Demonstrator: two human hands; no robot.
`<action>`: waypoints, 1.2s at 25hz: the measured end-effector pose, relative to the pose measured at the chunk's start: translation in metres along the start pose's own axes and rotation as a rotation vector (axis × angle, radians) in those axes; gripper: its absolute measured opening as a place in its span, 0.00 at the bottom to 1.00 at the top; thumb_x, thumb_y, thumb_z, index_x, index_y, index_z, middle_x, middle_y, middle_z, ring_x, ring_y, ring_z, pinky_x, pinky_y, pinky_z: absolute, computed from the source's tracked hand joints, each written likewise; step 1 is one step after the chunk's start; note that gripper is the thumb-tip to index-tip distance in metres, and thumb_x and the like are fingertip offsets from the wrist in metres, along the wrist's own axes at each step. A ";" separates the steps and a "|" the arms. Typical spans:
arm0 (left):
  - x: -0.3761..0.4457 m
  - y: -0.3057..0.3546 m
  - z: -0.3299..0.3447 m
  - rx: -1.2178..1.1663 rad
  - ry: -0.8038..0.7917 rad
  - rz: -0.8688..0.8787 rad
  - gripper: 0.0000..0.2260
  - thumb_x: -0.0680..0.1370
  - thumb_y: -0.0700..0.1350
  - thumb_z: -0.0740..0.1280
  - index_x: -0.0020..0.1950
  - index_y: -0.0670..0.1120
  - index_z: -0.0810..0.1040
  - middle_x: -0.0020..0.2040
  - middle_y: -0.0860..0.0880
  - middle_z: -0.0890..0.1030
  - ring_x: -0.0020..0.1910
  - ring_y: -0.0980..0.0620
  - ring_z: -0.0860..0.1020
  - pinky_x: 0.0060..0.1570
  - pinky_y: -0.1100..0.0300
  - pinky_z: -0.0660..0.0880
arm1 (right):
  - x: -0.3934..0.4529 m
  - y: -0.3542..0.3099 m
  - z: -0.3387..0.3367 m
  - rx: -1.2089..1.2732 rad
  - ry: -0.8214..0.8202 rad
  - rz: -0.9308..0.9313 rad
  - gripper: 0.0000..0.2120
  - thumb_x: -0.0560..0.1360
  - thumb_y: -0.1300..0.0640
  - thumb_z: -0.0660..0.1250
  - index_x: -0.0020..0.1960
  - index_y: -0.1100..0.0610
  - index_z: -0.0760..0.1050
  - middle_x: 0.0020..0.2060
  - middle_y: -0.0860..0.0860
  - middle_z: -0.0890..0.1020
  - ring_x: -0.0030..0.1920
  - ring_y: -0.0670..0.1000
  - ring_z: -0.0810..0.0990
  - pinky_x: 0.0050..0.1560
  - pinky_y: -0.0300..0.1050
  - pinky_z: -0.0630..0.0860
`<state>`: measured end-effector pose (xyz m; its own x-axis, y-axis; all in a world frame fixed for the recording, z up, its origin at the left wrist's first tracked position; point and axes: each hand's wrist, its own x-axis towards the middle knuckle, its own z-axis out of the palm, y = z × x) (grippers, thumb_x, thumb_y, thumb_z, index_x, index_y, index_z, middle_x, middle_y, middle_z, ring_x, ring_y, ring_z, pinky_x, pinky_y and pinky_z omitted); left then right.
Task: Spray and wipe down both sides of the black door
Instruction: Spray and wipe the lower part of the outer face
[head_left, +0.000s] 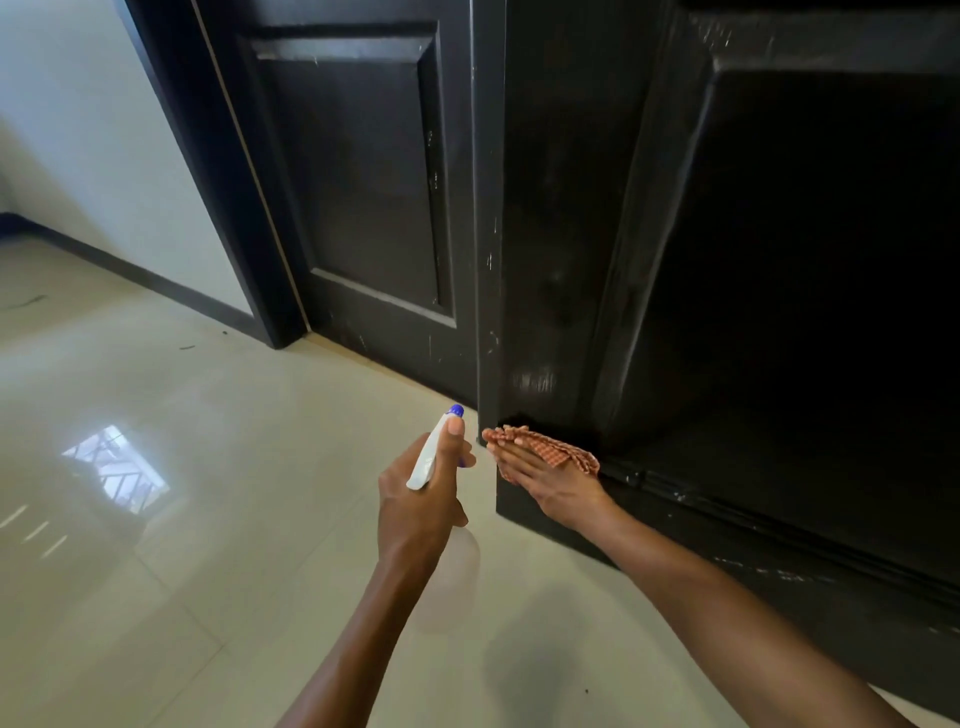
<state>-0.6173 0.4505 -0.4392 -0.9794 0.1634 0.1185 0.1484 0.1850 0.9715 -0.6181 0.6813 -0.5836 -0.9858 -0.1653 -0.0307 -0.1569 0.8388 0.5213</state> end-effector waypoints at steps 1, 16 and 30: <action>-0.003 -0.002 -0.005 -0.001 0.004 -0.006 0.25 0.75 0.66 0.58 0.42 0.47 0.83 0.41 0.53 0.82 0.31 0.47 0.79 0.24 0.71 0.72 | 0.003 -0.011 0.010 -0.011 -0.064 -0.048 0.36 0.81 0.70 0.49 0.83 0.58 0.33 0.80 0.52 0.28 0.77 0.51 0.25 0.77 0.49 0.28; -0.023 -0.002 0.008 0.014 -0.084 -0.102 0.27 0.74 0.69 0.56 0.43 0.48 0.83 0.45 0.51 0.83 0.34 0.46 0.79 0.27 0.66 0.75 | -0.089 0.030 0.020 0.151 0.286 0.166 0.38 0.75 0.67 0.49 0.85 0.57 0.45 0.84 0.53 0.45 0.84 0.52 0.45 0.82 0.50 0.46; -0.025 -0.004 -0.006 0.066 -0.059 -0.097 0.27 0.75 0.68 0.56 0.41 0.49 0.83 0.45 0.52 0.84 0.27 0.48 0.78 0.27 0.67 0.75 | -0.004 -0.023 0.034 0.147 0.076 0.039 0.34 0.79 0.68 0.40 0.81 0.60 0.31 0.80 0.55 0.30 0.79 0.53 0.28 0.78 0.50 0.27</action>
<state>-0.5947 0.4399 -0.4452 -0.9801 0.1980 0.0102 0.0636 0.2656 0.9620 -0.6124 0.6801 -0.6245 -0.9848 -0.1649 0.0545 -0.1311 0.9114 0.3901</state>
